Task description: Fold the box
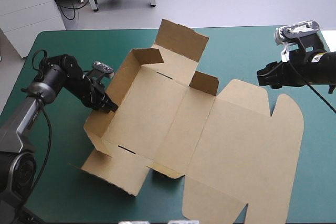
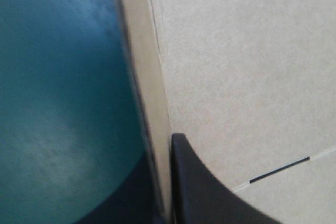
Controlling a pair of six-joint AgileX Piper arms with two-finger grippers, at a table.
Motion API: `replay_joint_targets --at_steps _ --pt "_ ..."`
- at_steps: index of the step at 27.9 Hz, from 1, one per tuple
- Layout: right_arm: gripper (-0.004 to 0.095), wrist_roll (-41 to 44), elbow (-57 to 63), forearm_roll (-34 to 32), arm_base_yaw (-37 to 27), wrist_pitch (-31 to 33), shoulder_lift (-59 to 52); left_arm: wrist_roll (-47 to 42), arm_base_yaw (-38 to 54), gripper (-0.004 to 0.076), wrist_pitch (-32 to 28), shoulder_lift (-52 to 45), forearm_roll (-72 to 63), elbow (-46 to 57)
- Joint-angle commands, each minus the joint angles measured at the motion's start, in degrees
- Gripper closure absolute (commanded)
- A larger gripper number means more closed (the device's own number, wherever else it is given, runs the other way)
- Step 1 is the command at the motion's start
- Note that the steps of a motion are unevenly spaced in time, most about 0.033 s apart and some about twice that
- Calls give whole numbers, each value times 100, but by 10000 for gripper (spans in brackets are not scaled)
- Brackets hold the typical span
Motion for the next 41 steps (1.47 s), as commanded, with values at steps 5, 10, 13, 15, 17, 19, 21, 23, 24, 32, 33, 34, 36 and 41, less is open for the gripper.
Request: replay_joint_targets --at_steps 5,10,13,15,17,19,21,23,24,32,33,34,36,41 --pt "373 -13 -185 122 -42 -26 -163 1001 -254 756 150 698 225 -2036" --pt "372 -36 -185 122 -42 -89 -163 1664 -894 756 -213 1272 1101 -3042" --pt "373 -36 -185 122 -42 -97 -163 1764 -1312 756 -805 1366 1519 -3328" --pt "376 -36 -185 82 -42 -97 -163 1805 -1611 756 -1415 1354 1921 -3339" --pt "376 62 -185 -118 -42 -112 -172 1805 -1962 756 -1972 1354 2456 -3342" --pt "376 224 -185 -394 -42 -124 -210 1791 -2280 756 -2275 1354 2864 -3342" --pt "376 380 -185 -646 -42 -124 -265 1779 -2503 756 -2442 1354 3042 -3342" --pt "376 588 -185 -1009 -42 -124 -373 1779 -2708 756 -2551 1318 3133 -3342" --pt "376 654 -185 -1151 -42 -124 -399 1763 -2788 756 -2579 1306 3201 -3342" --pt "377 1073 -185 -1975 -42 -53 -736 562 -3676 756 -2706 1002 4577 -2955" --pt "376 1086 -185 -1987 -42 -44 -782 476 -3779 756 -2780 920 4789 -2794" --pt "376 1097 -185 -2002 -67 -44 -784 311 -3867 756 -2894 821 4995 -2611" --pt "376 1097 -185 -1991 -121 -44 -784 -139 -3979 756 -3169 607 5418 -2227" --pt "380 1108 -185 -1964 -366 -170 -784 -1191 -4183 756 -3847 -106 6402 -938"
